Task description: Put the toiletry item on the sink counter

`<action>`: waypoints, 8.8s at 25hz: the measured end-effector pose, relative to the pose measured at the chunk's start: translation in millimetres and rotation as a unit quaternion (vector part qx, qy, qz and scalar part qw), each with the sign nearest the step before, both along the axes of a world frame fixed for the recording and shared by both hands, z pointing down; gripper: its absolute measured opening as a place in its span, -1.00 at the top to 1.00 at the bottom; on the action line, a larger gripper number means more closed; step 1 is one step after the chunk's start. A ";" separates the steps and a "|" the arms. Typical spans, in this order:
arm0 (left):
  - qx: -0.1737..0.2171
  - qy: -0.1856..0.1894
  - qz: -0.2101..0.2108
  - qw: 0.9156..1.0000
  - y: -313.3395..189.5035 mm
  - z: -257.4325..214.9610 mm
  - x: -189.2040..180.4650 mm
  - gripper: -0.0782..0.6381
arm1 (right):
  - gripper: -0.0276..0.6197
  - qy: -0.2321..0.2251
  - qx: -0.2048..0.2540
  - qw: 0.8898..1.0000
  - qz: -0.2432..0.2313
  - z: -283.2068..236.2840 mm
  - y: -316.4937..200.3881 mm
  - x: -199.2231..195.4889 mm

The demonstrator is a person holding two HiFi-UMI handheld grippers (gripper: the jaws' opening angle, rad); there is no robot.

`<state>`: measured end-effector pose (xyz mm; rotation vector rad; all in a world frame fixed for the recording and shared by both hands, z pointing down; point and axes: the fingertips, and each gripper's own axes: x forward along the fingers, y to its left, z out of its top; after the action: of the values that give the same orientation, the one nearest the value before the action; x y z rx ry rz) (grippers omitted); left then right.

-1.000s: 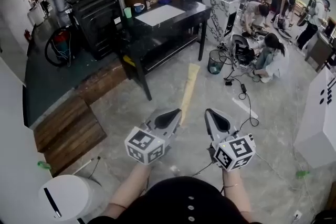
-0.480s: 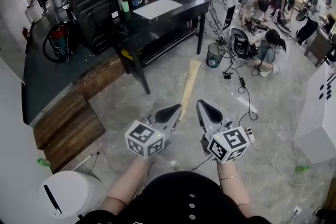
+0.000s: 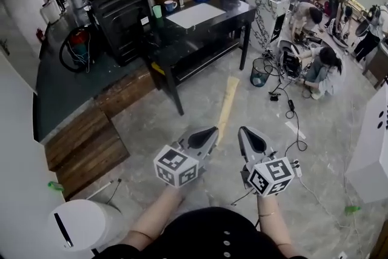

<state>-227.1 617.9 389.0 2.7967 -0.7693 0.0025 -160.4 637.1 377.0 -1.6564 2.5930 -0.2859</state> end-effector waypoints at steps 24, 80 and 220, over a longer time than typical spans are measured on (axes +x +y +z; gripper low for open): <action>0.007 0.016 0.069 0.997 -288.8 -17.1 1.5 0.75 | 0.91 -0.075 0.003 0.996 0.057 -5.4 -285.9 -6.7; -0.038 0.017 0.078 0.996 -666.3 9.5 285.9 0.75 | 0.91 -0.080 -0.021 0.995 0.056 16.0 -658.6 273.0; -0.091 -0.021 -0.090 0.992 -1110.4 38.1 368.1 0.75 | 0.91 -0.077 -0.098 0.989 -0.077 35.6 -1126.9 359.7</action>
<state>141.0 -492.5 427.2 2.5547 -0.9761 0.0951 199.3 -489.8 412.6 -1.4219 2.6509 -0.6677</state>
